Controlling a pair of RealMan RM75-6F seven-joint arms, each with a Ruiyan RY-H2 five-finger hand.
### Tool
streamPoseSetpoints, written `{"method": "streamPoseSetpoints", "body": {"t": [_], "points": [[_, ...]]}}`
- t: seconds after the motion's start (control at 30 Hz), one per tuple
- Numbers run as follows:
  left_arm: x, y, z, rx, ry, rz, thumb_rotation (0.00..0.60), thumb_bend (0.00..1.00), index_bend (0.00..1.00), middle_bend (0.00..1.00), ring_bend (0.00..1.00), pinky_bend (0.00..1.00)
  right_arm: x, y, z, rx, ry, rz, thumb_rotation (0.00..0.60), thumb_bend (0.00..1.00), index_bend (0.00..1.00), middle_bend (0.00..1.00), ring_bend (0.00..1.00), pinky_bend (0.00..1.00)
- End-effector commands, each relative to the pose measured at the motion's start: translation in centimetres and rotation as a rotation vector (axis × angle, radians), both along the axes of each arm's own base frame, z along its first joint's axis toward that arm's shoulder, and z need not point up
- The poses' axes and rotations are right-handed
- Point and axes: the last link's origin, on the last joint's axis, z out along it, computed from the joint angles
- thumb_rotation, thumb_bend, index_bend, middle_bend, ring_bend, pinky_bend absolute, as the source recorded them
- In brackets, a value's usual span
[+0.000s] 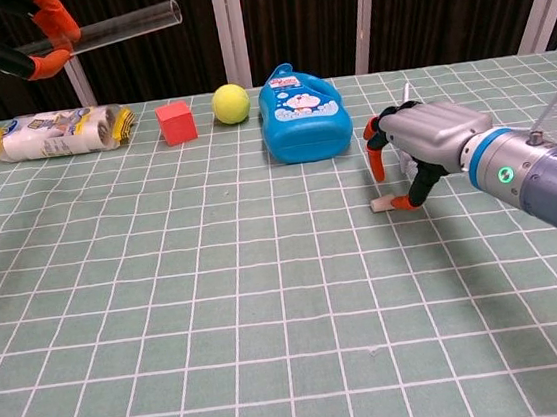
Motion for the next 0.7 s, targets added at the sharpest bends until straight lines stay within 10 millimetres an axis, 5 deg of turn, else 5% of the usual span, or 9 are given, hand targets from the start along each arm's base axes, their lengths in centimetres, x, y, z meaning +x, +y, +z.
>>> {"method": "streamPoseSetpoints", "body": {"t": [0.03, 0.23, 0.5, 0.7], "points": [[0.0, 0.0, -0.1, -0.002, -0.001, -0.002, 0.600, 0.73, 0.52, 0.47, 0.05, 0.00, 0.0, -0.1, 0.1, -0.007, 0.002, -0.005, 0.600, 0.31, 0.49, 0.16, 0.04, 0.00], [-0.2, 0.0, 0.0, 0.000, -0.007, 0.006, 0.600, 0.73, 0.52, 0.47, 0.05, 0.00, 0.2, 0.2, 0.2, -0.010, -0.002, 0.000, 0.600, 0.31, 0.42, 0.17, 0.09, 0.01], [-0.2, -0.1, 0.4, 0.009, -0.010, 0.001, 0.600, 0.73, 0.52, 0.47, 0.05, 0.00, 0.9, 0.5, 0.2, -0.052, 0.021, 0.041, 0.600, 0.31, 0.42, 0.34, 0.39, 0.37], [-0.4, -0.1, 0.6, 0.011, -0.020, 0.011, 0.600, 0.73, 0.52, 0.47, 0.05, 0.00, 1.3, 0.5, 0.4, -0.097, 0.052, 0.078, 0.600, 0.31, 0.42, 0.39, 0.47, 0.44]]}}
